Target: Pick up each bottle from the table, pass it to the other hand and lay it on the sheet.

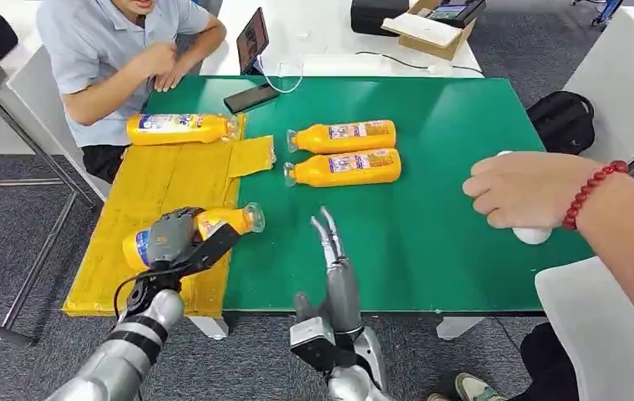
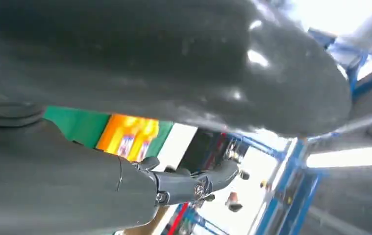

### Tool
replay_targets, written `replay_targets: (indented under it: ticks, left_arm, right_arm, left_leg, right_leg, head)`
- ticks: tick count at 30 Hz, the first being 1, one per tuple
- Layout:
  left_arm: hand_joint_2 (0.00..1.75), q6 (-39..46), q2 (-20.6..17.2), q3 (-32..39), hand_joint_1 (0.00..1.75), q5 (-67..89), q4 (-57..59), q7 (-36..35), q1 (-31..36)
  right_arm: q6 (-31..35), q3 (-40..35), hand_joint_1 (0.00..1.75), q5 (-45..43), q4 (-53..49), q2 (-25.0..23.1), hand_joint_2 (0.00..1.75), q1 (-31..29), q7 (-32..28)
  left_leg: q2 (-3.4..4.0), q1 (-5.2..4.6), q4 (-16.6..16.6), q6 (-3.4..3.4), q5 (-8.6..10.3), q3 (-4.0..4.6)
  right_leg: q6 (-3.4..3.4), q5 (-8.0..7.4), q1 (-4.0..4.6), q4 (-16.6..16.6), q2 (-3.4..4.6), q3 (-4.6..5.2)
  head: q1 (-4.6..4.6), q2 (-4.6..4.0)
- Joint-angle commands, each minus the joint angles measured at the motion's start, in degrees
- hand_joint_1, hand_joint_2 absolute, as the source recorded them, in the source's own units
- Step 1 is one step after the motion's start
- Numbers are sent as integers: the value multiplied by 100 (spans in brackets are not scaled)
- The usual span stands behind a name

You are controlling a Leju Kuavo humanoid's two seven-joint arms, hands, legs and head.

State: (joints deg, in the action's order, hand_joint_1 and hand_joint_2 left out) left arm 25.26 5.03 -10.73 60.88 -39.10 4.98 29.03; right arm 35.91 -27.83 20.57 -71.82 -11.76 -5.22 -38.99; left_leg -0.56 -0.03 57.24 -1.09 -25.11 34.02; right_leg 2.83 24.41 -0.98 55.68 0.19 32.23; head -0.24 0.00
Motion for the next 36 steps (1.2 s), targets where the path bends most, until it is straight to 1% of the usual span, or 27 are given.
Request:
replay_targets:
  ticks: [1,2,3,4,5,7,9,10,11,12,13,15,16,18,19,22,24,25,26,27,29,30,31,32,33,35,36]
  left_arm:
    - [175,-463,-311,-777,152,485,1561,-445,575]
    - [175,-586,-269,-786,73,470,1507,-324,551]
    - [175,-618,-257,-770,73,441,1485,-283,539]
    - [175,-661,-226,-756,40,402,1430,-247,506]
    - [175,-792,-179,-622,2,145,1308,52,431]
    - [175,-868,-140,-537,0,-105,1133,332,297]
    - [175,-1228,-30,-252,0,-938,740,999,60]
    - [175,-1221,-14,-259,0,-945,724,996,40]
    - [175,-1577,75,-3,0,-1718,348,1504,-161]
    - [175,-1763,95,9,0,-2158,63,1712,-317]
    - [175,-1788,77,-96,0,-2243,-86,1670,-396]
    - [175,-1892,196,78,0,-3201,-721,2130,-724]
    - [175,-1880,205,34,0,-3384,-919,2164,-820]
    - [175,-2000,340,141,0,-4519,-1701,2448,-1176]
    - [175,-2009,317,83,0,-4563,-1844,2422,-1245]
    - [175,-2212,347,198,0,-5536,-2577,2614,-1579]
    - [175,-2097,510,445,0,-6448,-3217,2819,-1862]
    - [175,-2067,523,458,0,-6707,-3529,2761,-1991]
    - [175,-2015,475,385,0,-6768,-3725,2661,-2069]
    - [175,-2122,460,399,0,-7077,-3953,2620,-2193]
    - [175,-2151,359,407,0,-7286,-4378,2576,-2476]
    - [175,-1939,338,428,0,-7125,-4621,2715,-2653]
    - [175,-1900,315,438,0,-7106,-4925,2750,-2868]
    - [175,-1894,312,442,0,-7103,-5055,2746,-2966]
    - [175,-1859,343,426,0,-7081,-5322,2727,-3188]
    - [175,-1819,350,367,0,-7043,-5500,2700,-3344]
    - [175,-1779,327,291,0,-6933,-5610,2693,-3481]
  right_arm:
    - [-138,-332,0,-55,716,19,0,-252,42]
    - [-136,-312,0,-62,741,10,0,-251,49]
    - [-137,-309,0,-62,749,10,0,-252,49]
    - [-140,-301,0,-62,762,13,0,-255,45]
    - [-157,-293,0,-65,790,15,0,-257,41]
    - [-156,-284,0,-59,848,19,0,-254,20]
    - [-158,-270,0,-65,941,11,0,-264,-25]
    - [-152,-268,0,-67,946,11,0,-258,-30]
    - [-149,-282,0,-87,1018,11,0,-274,-68]
    - [-143,-291,0,-119,1061,11,0,-283,-101]
    - [-119,-302,0,-129,1076,13,0,-286,-101]
    - [-71,-360,0,-163,1086,38,0,-289,-101]
    - [-58,-384,0,-171,1087,46,0,-287,-101]
    - [-7,-424,0,-166,1080,73,0,-267,-101]
    - [1,-439,0,-169,1071,84,0,-259,-101]
    - [63,-482,0,-180,1040,120,0,-275,-101]
    - [409,-449,0,206,907,227,0,-290,-101]
    - [409,-177,0,582,836,207,0,-235,-101]
    - [409,-201,0,505,829,273,0,-263,-101]
    - [409,303,0,1103,704,188,0,-166,-101]
    - [409,760,0,1647,710,276,0,-197,-44]
    - [409,1295,0,2829,704,320,0,-205,378]
    - [409,1372,0,2736,906,525,0,-339,295]
    - [409,1497,0,3015,981,624,175,-392,417]
    - [409,1956,0,3763,1012,702,175,-435,826]
    - [409,2090,0,3720,1172,810,175,-517,682]
    - [409,2255,0,3968,1274,872,175,-570,919]
  left_leg:
    - [17,4,-7,7,3,-18]
    - [24,5,-7,9,3,-18]
    - [19,3,-7,7,2,-24]
    - [30,6,-8,10,3,-26]
    - [27,4,-8,8,2,-28]
    - [28,3,-12,9,2,-34]
    - [29,3,-11,9,0,-38]
    - [20,0,-12,6,0,-40]
    - [20,1,-15,8,0,-43]
    - [17,0,-12,6,-1,-40]
    - [19,2,-9,6,-2,-37]
    - [15,1,-11,6,-3,-42]
    - [16,-3,-8,4,-3,-36]
    - [16,-2,-4,3,-3,-23]
    - [21,-1,-2,5,-6,-22]
    - [15,2,7,9,-8,-4]
    - [14,5,8,9,-11,-1]
    - [17,1,5,6,-8,3]
    - [19,4,9,7,-14,-1]
    - [19,2,7,5,-8,11]
    - [20,0,3,3,-6,14]
    - [22,2,6,5,-10,11]
    - [21,2,6,5,-11,11]
    - [18,2,3,3,-9,14]
    - [14,-1,-1,1,-6,17]
    - [19,0,3,0,-10,14]
    - [14,-4,2,0,-6,23]
  right_leg:
    - [-10,-7,5,-6,12,-13]
    - [-14,-9,6,-6,18,-11]
    - [-10,-6,4,-5,15,-16]
    - [-15,-11,8,-7,24,-15]
    - [-12,-9,5,-6,21,-16]
    - [-13,-8,5,-8,18,-19]
    - [-13,-5,5,-7,19,-23]
    - [-9,-2,1,-6,12,-27]
    - [-11,-1,3,-10,9,-32]
    - [-7,0,1,-8,9,-31]
    - [-8,0,3,-6,11,-29]
    - [-8,0,2,-11,11,-39]
    - [-8,2,-1,-7,11,-33]
    - [-8,1,-1,-5,9,-21]
    - [-12,2,1,-5,11,-20]
    - [-16,7,5,2,2,0]
    - [-17,8,8,-1,4,1]
    - [-12,5,4,-2,9,8]
    - [-16,9,8,0,9,3]
    - [-11,5,5,1,10,13]
    - [-8,4,3,-2,7,22]
    - [-11,7,5,-1,8,18]
    - [-12,9,5,0,6,17]
    - [-10,6,4,-6,6,17]
    - [-7,4,2,-8,5,19]
    - [-7,5,2,-9,9,15]
    - [-6,4,-2,-6,5,24]
  head:
    - [0,0]
    - [2,0]
    - [2,0]
    - [2,0]
    - [0,0]
    - [2,0]
    - [-2,0]
    - [0,0]
    - [0,0]
    - [0,0]
    - [0,0]
    - [0,0]
    - [2,0]
    - [2,0]
    - [2,0]
    - [2,0]
    - [2,0]
    - [2,0]
    - [2,0]
    - [2,0]
    - [2,0]
    - [2,0]
    - [2,0]
    - [0,0]
    - [2,0]
    - [0,0]
    - [2,0]
